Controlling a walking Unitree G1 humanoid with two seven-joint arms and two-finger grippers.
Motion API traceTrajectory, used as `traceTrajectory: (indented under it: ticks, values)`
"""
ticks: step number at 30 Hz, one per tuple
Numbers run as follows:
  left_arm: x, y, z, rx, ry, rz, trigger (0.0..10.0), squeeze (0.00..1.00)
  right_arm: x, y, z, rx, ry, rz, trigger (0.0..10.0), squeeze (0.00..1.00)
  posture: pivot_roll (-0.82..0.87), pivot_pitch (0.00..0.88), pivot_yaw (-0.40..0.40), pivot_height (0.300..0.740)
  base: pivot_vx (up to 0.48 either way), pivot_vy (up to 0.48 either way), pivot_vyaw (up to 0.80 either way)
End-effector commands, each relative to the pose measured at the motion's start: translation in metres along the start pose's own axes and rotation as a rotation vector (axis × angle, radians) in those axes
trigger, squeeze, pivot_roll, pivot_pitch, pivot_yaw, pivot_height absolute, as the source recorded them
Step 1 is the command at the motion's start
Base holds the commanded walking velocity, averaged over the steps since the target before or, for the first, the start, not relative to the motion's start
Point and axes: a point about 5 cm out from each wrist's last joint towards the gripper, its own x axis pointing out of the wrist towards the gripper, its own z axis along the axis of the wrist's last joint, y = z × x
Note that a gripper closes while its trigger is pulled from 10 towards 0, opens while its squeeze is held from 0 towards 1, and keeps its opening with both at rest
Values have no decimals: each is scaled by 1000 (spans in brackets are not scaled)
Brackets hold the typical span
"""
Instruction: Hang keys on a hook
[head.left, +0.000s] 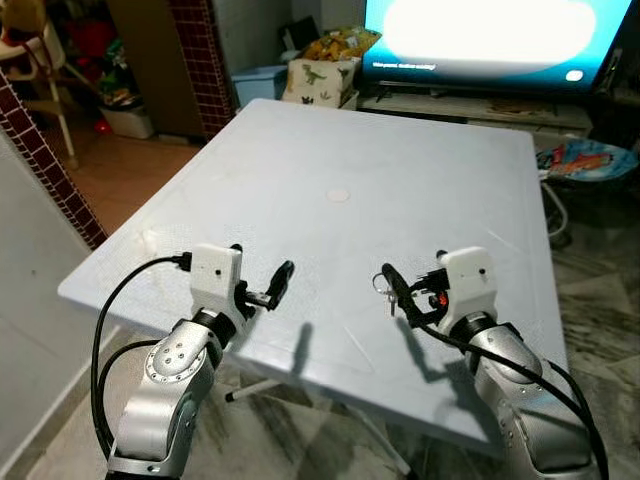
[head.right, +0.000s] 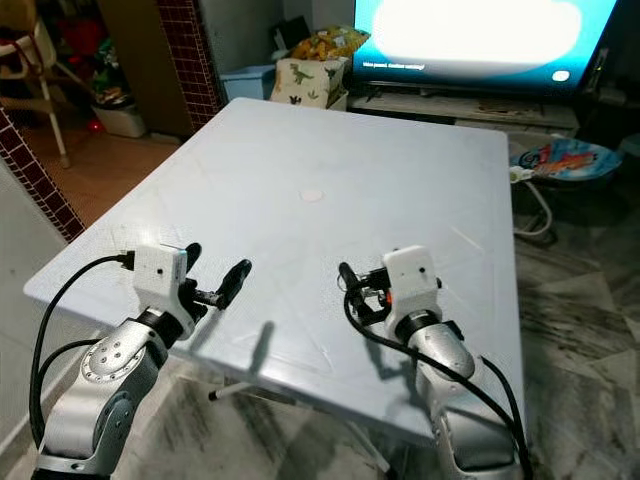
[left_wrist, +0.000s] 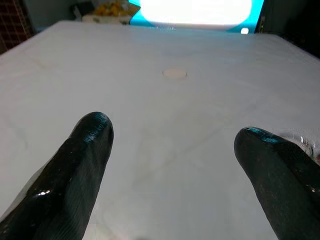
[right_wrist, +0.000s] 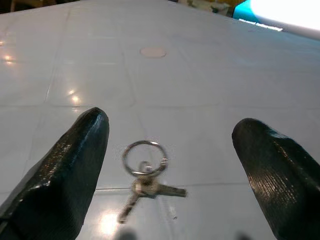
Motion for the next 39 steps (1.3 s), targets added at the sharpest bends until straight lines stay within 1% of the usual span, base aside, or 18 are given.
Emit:
traceTrajectory:
  ticks: [1,3,6,8,13,17,24,26,29,31,32,33,34,36,37,39]
  values:
    - [-4,-5,-5,3,46,-57,10000,0,7,4,-2,-2,33,3,10000,0,-36,31,45,740,0,0,0]
    - [-6,-10,-7,-1,56,-99,10000,0,10,3,-4,0,53,-2,10000,0,-34,31,48,740,0,0,0]
    - [-8,-16,-11,-13,97,-162,10000,0,15,3,-7,9,77,0,10000,0,-25,35,56,740,0,0,0]
    - [-11,-21,-14,-20,127,-226,10000,0,17,3,-10,3,103,3,10000,0,-25,35,60,740,0,0,0]
    - [-14,-24,-16,-29,182,-348,10000,0,23,2,-18,-4,132,7,10000,0,-20,35,61,740,0,0,0]
    - [-13,-25,-12,-34,182,-380,10000,0,30,0,-18,0,143,16,10000,0,-18,38,62,740,0,0,0]
    - [-14,-30,-12,-27,205,-427,10000,0,40,-3,-26,-32,182,55,10000,0,-20,48,64,740,0,0,0]
    - [-14,-30,-12,-26,207,-434,10000,0,46,-8,-30,-13,203,66,10000,0,-14,54,67,740,0,0,0]
    - [-15,-30,-11,-25,209,-436,10000,0,50,-9,-33,-5,223,75,10000,0,-11,57,68,740,0,0,0]
    - [-15,-30,-11,-22,209,-438,10000,0,53,-9,-32,3,217,84,10000,0,-10,58,68,740,0,0,0]
    - [-16,-30,-11,-22,209,-438,10000,0,55,-8,-33,13,223,94,8549,0,-10,58,68,740,0,0,0]
    - [-16,-29,-11,-21,209,-438,10000,0,56,-7,-33,9,223,104,4745,0,-6,60,67,740,0,0,0]
    - [-16,-30,-10,-22,209,-438,10000,0,58,-6,-33,9,222,113,3765,0,-6,60,67,740,0,0,0]
    - [-16,-30,-10,-21,210,-437,10000,0,60,-3,-33,26,224,129,1333,0,-6,60,67,740,0,0,0]
    - [-17,-30,-10,-19,213,-438,10000,0,62,-2,-32,20,224,133,0,0,2,64,64,740,0,0,0]
    - [-17,-30,-9,-19,213,-439,10000,0,63,1,-31,24,225,142,0,0,2,64,64,740,0,0,0]
